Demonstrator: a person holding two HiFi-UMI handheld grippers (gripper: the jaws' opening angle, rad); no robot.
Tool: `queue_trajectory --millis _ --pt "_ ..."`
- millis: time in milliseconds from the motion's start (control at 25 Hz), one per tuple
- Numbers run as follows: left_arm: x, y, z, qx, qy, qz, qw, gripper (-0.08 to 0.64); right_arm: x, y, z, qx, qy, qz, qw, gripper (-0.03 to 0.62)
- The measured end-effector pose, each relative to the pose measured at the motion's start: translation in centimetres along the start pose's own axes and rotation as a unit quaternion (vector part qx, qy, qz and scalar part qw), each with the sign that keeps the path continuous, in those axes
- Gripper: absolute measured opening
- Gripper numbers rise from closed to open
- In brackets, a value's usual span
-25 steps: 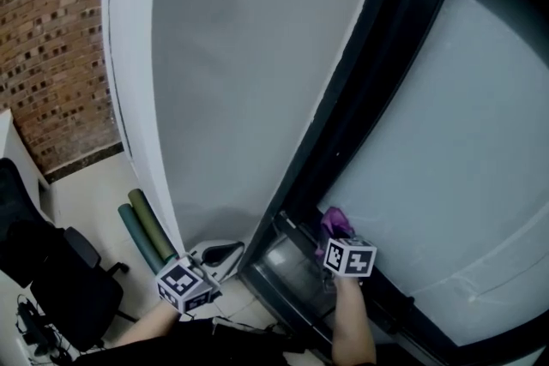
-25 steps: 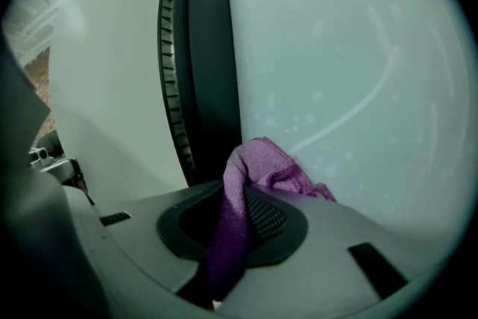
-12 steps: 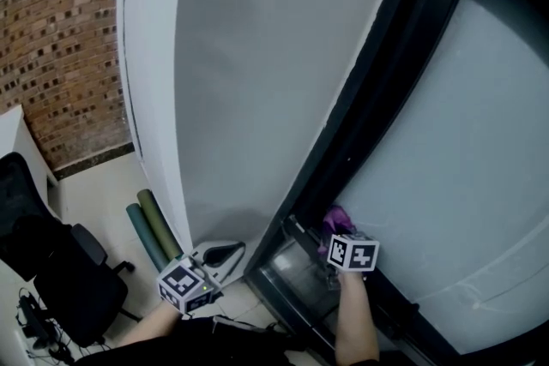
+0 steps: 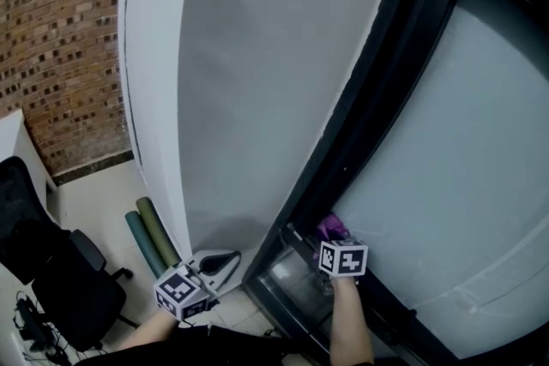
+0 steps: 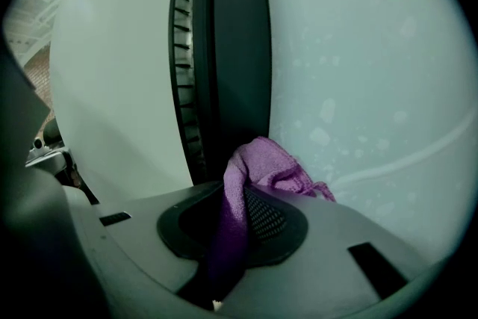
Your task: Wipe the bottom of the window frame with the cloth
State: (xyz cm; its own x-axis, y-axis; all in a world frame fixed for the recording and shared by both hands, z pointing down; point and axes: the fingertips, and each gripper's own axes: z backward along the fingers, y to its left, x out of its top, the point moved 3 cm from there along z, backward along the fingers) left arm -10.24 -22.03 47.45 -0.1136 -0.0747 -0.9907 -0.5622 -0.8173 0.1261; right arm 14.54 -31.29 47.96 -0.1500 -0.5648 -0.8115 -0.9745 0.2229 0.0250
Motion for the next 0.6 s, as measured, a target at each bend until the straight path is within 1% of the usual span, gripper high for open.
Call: queue_trajectory --millis 160,320,440,600 --pt "-0.2 -0.1 0.2 -0.002 0.007 0.003 1.0000 0.002 -0.2 1.2 0.2 0.002 -0.002 0.016 1.000 0.075" --pt "-0.3 -0.1 0.4 -0.010 0.010 0.004 0.9999 0.002 -0.4 2.1 0.5 -0.011 -0.003 0.037 0.999 0.075" --pt "-0.4 -0.3 0.4 -0.016 0.010 0.005 0.9998 0.002 -1.0 2.4 0.8 -0.016 0.002 0.039 0.999 0.075" --pt "-0.5 -0.6 -0.1 -0.026 0.012 0.008 0.9996 0.002 -1.6 3.0 1.3 -0.009 0.004 0.039 0.999 0.075"
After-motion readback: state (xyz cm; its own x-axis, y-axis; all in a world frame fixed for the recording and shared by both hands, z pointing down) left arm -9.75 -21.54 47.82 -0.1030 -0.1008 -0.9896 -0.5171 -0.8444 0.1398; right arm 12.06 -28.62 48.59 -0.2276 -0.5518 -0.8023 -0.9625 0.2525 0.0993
